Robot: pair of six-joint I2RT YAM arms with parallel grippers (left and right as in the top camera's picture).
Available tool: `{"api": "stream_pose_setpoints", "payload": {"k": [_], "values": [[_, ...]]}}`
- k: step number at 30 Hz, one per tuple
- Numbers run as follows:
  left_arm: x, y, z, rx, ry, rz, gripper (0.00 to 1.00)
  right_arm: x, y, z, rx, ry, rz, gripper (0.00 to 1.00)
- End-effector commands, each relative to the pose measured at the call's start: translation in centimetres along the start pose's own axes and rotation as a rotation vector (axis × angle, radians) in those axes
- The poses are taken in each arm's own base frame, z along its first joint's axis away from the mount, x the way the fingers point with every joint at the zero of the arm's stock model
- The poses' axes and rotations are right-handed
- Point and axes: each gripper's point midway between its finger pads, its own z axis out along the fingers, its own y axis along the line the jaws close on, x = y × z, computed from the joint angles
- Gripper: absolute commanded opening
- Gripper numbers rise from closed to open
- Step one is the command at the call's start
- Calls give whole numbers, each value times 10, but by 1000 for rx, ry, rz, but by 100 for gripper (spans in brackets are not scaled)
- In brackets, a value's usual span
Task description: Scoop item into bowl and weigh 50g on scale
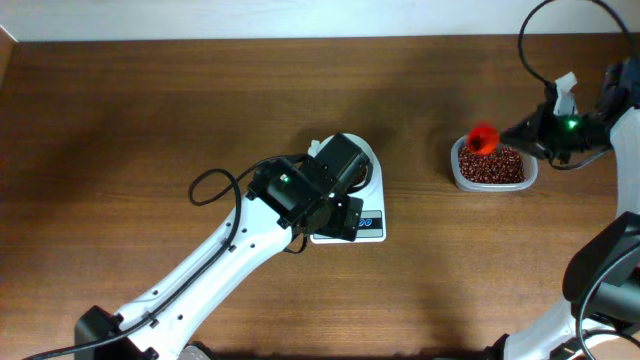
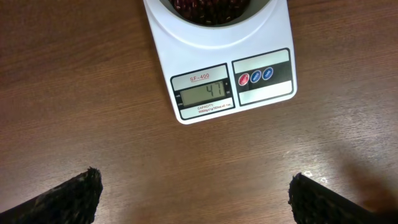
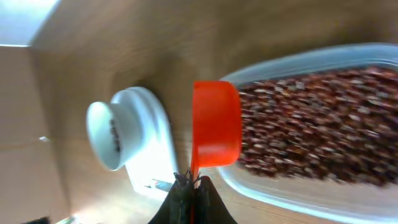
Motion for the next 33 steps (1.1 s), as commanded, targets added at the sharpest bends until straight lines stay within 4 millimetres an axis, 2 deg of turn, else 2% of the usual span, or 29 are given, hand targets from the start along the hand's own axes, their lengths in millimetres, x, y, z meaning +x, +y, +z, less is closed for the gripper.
{"api": "stream_pose_setpoints", "payload": {"k": [1, 4, 5, 6, 9, 10, 11, 15, 18, 21, 22, 25, 26, 27, 28, 29, 30, 31, 33], "values": [[1, -1, 0, 2, 2, -3, 99, -3, 40, -2, -174, -9, -70, 4], [1, -1, 0, 2, 2, -3, 99, 7, 64, 15, -187, 38, -156, 4], [1, -1, 0, 2, 2, -3, 99, 10, 81, 23, -196, 58, -199, 4], [1, -1, 0, 2, 2, -3, 99, 16, 111, 32, -213, 80, -293, 4], [1, -1, 0, 2, 2, -3, 99, 23, 152, 43, -188, 93, -443, 4], [1, -1, 0, 2, 2, -3, 99, 31, 173, 52, -166, 106, -517, 4], [1, -1, 0, 2, 2, -3, 99, 36, 180, 58, -135, 114, -556, 4], [1, -1, 0, 2, 2, -3, 99, 63, 196, 87, -26, 165, -745, 4], [1, -1, 0, 2, 2, -3, 99, 80, 200, 106, 120, 193, -904, 4], [1, -1, 0, 2, 2, -3, 99, 84, 205, 116, 213, 178, -998, 4], [1, -1, 0, 2, 2, -3, 99, 92, 210, 119, 199, 196, -1054, 4], [1, -1, 0, 2, 2, -3, 99, 93, 213, 123, 243, 186, -1114, 4], [1, -1, 0, 2, 2, -3, 99, 82, 208, 121, 311, 148, -1090, 4], [1, -1, 0, 2, 2, -3, 99, 82, 209, 122, 303, 142, -1071, 4], [1, -1, 0, 2, 2, -3, 99, 94, 215, 124, 232, 188, -1140, 4], [1, -1, 0, 2, 2, -3, 99, 88, 213, 124, 275, 165, -1122, 4], [1, -1, 0, 2, 2, -3, 99, 89, 215, 124, 264, 158, -1093, 4], [1, -1, 0, 2, 2, -3, 99, 95, 218, 125, 220, 185, -1149, 4], [1, -1, 0, 2, 2, -3, 99, 91, 217, 125, 241, 168, -1124, 4]]}}
